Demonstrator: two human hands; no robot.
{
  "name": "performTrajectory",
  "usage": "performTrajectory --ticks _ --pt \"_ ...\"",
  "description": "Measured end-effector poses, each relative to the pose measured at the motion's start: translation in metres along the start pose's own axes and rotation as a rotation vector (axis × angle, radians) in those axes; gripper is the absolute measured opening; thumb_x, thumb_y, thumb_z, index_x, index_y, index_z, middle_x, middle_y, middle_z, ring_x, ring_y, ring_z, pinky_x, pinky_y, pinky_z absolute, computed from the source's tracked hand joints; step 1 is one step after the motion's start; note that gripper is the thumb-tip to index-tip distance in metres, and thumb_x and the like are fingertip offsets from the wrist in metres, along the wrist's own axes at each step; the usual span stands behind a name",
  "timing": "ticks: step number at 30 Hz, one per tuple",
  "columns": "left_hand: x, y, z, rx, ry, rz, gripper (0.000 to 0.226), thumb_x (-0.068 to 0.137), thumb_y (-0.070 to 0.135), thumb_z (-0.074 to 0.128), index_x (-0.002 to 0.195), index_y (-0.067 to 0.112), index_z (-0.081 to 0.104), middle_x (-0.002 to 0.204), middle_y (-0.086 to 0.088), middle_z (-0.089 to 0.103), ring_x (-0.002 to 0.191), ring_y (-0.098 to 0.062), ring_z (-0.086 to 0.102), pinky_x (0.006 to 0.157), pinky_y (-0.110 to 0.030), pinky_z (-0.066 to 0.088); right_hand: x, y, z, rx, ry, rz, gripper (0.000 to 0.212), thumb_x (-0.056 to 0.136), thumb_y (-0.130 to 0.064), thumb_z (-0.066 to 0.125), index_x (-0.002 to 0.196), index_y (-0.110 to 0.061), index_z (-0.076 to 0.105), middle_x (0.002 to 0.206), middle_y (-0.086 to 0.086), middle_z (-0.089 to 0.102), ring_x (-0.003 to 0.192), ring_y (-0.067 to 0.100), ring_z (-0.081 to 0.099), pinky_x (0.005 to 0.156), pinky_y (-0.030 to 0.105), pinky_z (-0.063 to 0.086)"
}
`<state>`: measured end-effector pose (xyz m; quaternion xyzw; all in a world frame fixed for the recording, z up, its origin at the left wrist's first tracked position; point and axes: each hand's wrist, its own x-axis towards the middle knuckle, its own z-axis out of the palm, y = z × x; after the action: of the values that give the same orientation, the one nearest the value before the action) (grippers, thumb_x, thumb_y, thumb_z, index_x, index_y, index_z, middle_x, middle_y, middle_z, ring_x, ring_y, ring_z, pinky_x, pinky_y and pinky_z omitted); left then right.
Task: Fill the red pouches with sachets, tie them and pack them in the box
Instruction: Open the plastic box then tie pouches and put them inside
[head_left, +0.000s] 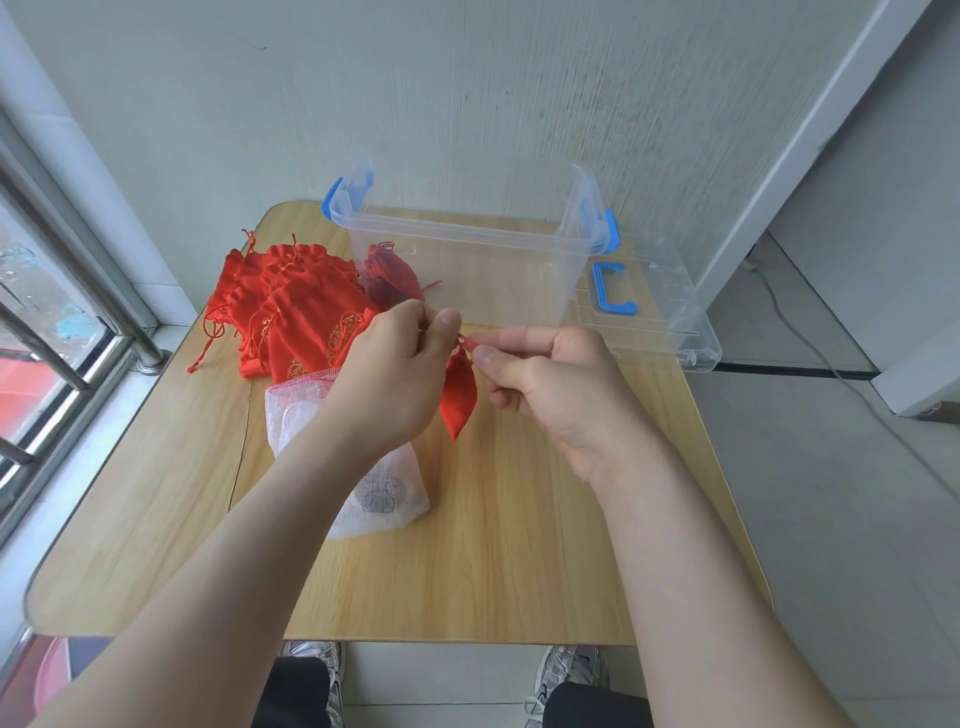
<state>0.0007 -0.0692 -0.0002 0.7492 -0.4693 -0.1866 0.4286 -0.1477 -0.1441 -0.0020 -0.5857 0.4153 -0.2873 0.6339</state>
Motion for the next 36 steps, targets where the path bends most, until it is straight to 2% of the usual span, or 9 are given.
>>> performTrajectory --ticks 6,9,13,16,21,28,31,34,36 --pt "0.001 -0.006 0.0 0.082 0.081 -0.022 0.03 0.113 0.036 0.045 0.105 0.01 0.057 0.086 0.004 0.057 0.081 -0.019 0.054 0.065 -0.032 0.038 -0.007 -0.006 0.003 -0.147 -0.034 -0.035 0.015 0.095 -0.002 0.075 0.101 -0.015 0.082 0.072 -0.003 0.078 0.058 0.001 0.067 0.062 0.015 0.052" --pt "0.003 -0.007 -0.002 0.058 0.146 -0.06 0.021 0.113 0.027 0.044 0.112 0.011 0.057 0.093 0.002 0.058 0.095 -0.027 0.058 0.076 -0.036 0.04 -0.007 -0.005 0.003 -0.258 0.009 -0.034 0.021 0.09 -0.005 0.075 0.092 -0.025 0.082 0.068 -0.009 0.074 0.059 -0.002 0.065 0.065 0.018 0.051" --pt "0.003 -0.008 -0.005 0.051 0.19 -0.101 0.019 0.113 0.022 0.042 0.115 0.011 0.058 0.111 0.002 0.058 0.104 -0.03 0.06 0.08 -0.036 0.041 -0.007 -0.002 0.003 -0.399 0.024 -0.036 0.025 0.084 -0.017 0.078 0.106 -0.03 0.078 0.066 -0.012 0.066 0.058 -0.001 0.06 0.057 0.014 0.046" --pt "0.003 -0.005 -0.004 0.027 0.2 -0.092 0.019 0.113 0.021 0.042 0.117 0.011 0.059 0.115 0.005 0.059 0.107 -0.028 0.06 0.083 -0.038 0.044 -0.006 0.0 0.003 -0.485 0.018 -0.069 0.036 0.086 -0.01 0.075 0.114 -0.033 0.074 0.072 -0.005 0.071 0.063 0.0 0.063 0.057 0.012 0.047" --pt "0.001 -0.004 -0.003 -0.016 0.197 -0.064 0.015 0.112 0.02 0.043 0.117 0.016 0.057 0.103 0.013 0.059 0.096 -0.023 0.061 0.08 -0.039 0.048 -0.004 0.006 0.005 -0.601 0.073 -0.106 0.039 0.089 -0.006 0.073 0.116 -0.035 0.071 0.079 -0.009 0.072 0.065 -0.004 0.063 0.05 0.008 0.043" --pt "0.002 -0.001 0.0 -0.213 0.153 -0.097 0.016 0.11 0.018 0.047 0.112 0.019 0.063 0.066 0.005 0.052 0.044 -0.003 0.041 0.049 -0.024 0.036 -0.004 0.01 0.007 -0.779 0.076 -0.182 0.052 0.09 0.0 0.06 0.128 -0.035 0.067 0.082 -0.009 0.065 0.081 0.007 0.063 0.072 0.027 0.054" --pt "0.003 0.003 -0.001 -0.285 0.165 -0.094 0.02 0.11 0.019 0.05 0.106 0.016 0.069 0.063 0.003 0.055 0.049 -0.009 0.045 0.052 -0.03 0.042 -0.002 0.011 0.007 -0.749 0.067 -0.205 0.053 0.093 0.003 0.053 0.129 -0.033 0.07 0.079 -0.011 0.055 0.074 0.003 0.056 0.067 0.023 0.048" --pt "0.003 0.005 -0.004 -0.347 0.165 -0.103 0.022 0.11 0.018 0.051 0.103 0.012 0.071 0.059 0.007 0.059 0.057 -0.011 0.054 0.061 -0.037 0.05 0.001 0.011 0.007 -0.649 0.082 -0.195 0.041 0.101 -0.002 0.052 0.115 -0.031 0.078 0.07 -0.014 0.055 0.057 -0.001 0.054 0.052 0.01 0.036" --pt "0.003 0.006 -0.005 -0.363 0.153 -0.104 0.023 0.11 0.017 0.051 0.103 0.011 0.072 0.06 0.005 0.066 0.061 -0.013 0.06 0.068 -0.047 0.057 0.002 0.009 0.007 -0.588 0.1 -0.204 0.033 0.104 -0.008 0.055 0.109 -0.028 0.081 0.067 -0.015 0.058 0.052 -0.005 0.054 0.048 0.009 0.036"
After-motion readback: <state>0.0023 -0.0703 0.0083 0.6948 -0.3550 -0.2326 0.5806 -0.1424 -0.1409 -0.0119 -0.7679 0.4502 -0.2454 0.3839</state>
